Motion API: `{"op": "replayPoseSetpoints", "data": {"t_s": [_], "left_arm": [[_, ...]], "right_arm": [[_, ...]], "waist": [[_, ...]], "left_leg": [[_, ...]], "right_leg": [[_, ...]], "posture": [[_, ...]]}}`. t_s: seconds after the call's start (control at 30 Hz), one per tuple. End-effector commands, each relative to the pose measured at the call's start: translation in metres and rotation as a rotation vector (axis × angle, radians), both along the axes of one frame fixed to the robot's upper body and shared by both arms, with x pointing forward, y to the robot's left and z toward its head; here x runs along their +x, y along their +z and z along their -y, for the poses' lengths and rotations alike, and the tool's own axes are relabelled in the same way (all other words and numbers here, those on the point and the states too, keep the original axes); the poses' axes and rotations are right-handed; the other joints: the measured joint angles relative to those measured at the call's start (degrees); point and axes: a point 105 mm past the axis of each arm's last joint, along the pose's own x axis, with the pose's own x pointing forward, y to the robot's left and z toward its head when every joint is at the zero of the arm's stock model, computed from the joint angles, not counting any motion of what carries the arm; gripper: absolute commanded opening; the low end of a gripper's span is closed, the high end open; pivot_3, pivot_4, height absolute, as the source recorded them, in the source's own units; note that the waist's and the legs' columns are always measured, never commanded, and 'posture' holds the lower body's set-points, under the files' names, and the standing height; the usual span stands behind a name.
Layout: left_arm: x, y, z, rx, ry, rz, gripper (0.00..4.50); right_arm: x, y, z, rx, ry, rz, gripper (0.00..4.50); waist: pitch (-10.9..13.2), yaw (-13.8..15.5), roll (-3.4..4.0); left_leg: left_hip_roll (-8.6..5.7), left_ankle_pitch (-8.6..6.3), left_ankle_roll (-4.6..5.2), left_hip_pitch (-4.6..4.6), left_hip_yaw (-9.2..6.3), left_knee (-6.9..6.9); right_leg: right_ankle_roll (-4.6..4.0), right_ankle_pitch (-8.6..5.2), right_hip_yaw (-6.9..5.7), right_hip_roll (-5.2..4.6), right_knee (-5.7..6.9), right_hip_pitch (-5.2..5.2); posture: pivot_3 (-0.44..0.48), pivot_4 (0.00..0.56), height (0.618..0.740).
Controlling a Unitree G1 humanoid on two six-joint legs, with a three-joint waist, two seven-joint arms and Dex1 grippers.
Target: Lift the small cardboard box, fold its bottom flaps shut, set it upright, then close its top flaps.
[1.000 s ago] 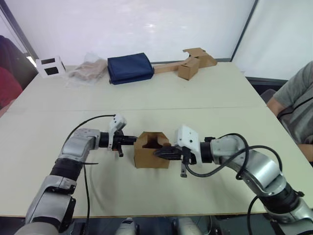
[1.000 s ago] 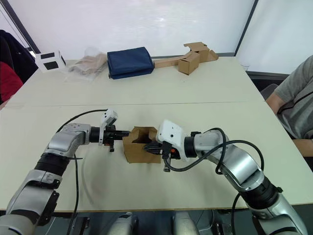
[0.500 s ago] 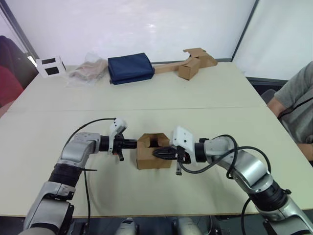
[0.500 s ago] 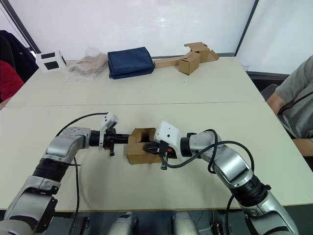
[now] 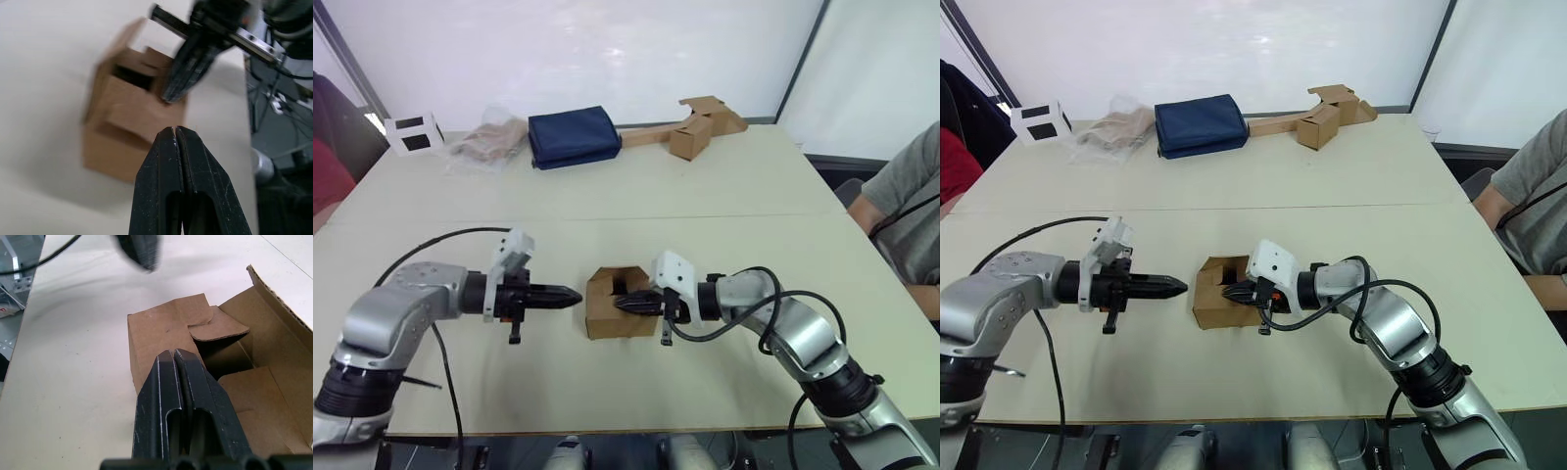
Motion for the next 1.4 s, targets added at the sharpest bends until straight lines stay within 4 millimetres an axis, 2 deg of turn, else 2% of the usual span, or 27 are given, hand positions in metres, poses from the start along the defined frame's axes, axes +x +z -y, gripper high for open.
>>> {"op": "replayPoseSetpoints", "data": {"t_s": [0.03, 0.27, 0.33, 0.4, 0.5, 0.57, 0.67, 0.83, 0.97, 1.17, 1.4], "left_arm": [[0.002, -0.011, 0.007, 0.026, 0.008, 0.012, 0.02], [0.011, -0.024, 0.008, 0.023, 0.029, 0.001, 0.02], [0.012, -0.027, 0.008, 0.023, 0.029, -0.001, 0.02], [0.012, -0.027, 0.009, 0.019, 0.027, -0.003, 0.02], [0.012, -0.027, 0.009, 0.012, 0.022, -0.004, 0.02], [0.013, -0.027, 0.010, 0.009, 0.021, -0.004, 0.02], [0.014, -0.026, 0.011, 0.005, 0.023, 0.000, 0.02], [0.015, -0.026, 0.012, 0.001, 0.023, 0.006, 0.02], [0.015, -0.026, 0.012, 0.001, 0.033, 0.011, 0.02], [0.016, -0.024, 0.006, 0.002, 0.052, 0.016, 0.02], [0.033, 0.003, 0.007, -0.087, 0.097, 0.069, 0.02]], "right_arm": [[0.001, 0.011, -0.006, 0.024, 0.026, 0.044, 0.00], [0.000, 0.017, -0.005, 0.038, 0.033, 0.051, 0.00], [-0.005, 0.025, -0.005, 0.069, 0.064, 0.065, 0.00], [-0.010, 0.046, -0.003, 0.157, 0.092, 0.068, 0.00], [0.004, 0.087, 0.005, 0.330, 0.022, 0.077, 0.00], [0.016, 0.093, 0.009, 0.338, -0.036, 0.101, 0.00], [0.038, 0.082, 0.009, 0.259, -0.136, 0.181, 0.00], [0.051, 0.047, 0.005, 0.097, -0.176, 0.210, 0.00], [0.042, 0.028, 0.007, 0.024, -0.137, 0.182, 0.00], [0.028, 0.021, 0.008, 0.013, -0.087, 0.137, 0.00], [0.026, 0.019, 0.007, 0.014, -0.096, 0.134, 0.00]], "waist": [[0.00, 0.07, 0.00], [0.00, 0.08, 0.00], [0.00, 0.09, 0.00], [0.00, 0.11, 0.00], [0.00, 0.08, 0.00], [0.00, 0.06, 0.01], [-0.01, 0.12, 0.01], [0.00, -0.03, 0.02], [0.00, 0.09, 0.02], [0.00, 0.05, 0.02], [0.00, 0.12, 0.01]], "left_leg": [[0.00, 0.00, 0.00, 0.00, 0.00, 0.00], [-0.01, 0.00, 0.00, 0.00, 0.01, -0.02], [-0.01, 0.00, 0.00, 0.00, 0.01, -0.01], [-0.01, 0.00, 0.00, 0.00, 0.01, -0.01], [-0.01, 0.00, 0.00, 0.02, 0.01, -0.01], [0.00, 0.00, -0.01, 0.04, 0.01, 0.00], [0.00, 0.00, 0.00, 0.06, 0.00, -0.05], [-0.01, 0.00, 0.00, 0.04, 0.05, -0.05], [-0.01, 0.00, -0.01, 0.02, 0.04, -0.05], [-0.01, 0.00, -0.01, 0.02, 0.04, -0.04], [-0.01, 0.00, 0.00, 0.02, 0.03, -0.03]], "right_leg": [[0.00, 0.00, 0.00, 0.00, 0.00, 0.01], [0.00, 0.00, 0.01, -0.01, -0.01, 0.00], [0.00, 0.00, 0.00, 0.00, -0.01, 0.00], [0.00, 0.00, 0.00, 0.00, -0.01, 0.00], [0.00, 0.00, 0.00, 0.00, 0.00, 0.02], [-0.01, 0.00, 0.01, 0.00, 0.04, 0.03], [-0.01, 0.00, -0.01, 0.01, -0.01, 0.04], [-0.01, 0.00, 0.02, 0.00, -0.01, -0.01], [-0.01, 0.00, 0.02, -0.01, -0.02, -0.01], [-0.01, 0.00, 0.02, -0.01, 0.00, -0.01], [-0.01, 0.00, 0.01, -0.01, -0.01, 0.00]], "posture": [[0.000, 0.150, 0.740], [0.000, 0.150, 0.740], [0.000, 0.150, 0.740], [0.000, 0.150, 0.740], [0.000, 0.150, 0.740], [0.000, 0.150, 0.740], [0.000, 0.150, 0.740], [0.000, 0.150, 0.740], [0.000, 0.150, 0.740], [0.000, 0.150, 0.740], [0.000, 0.150, 0.740]]}}
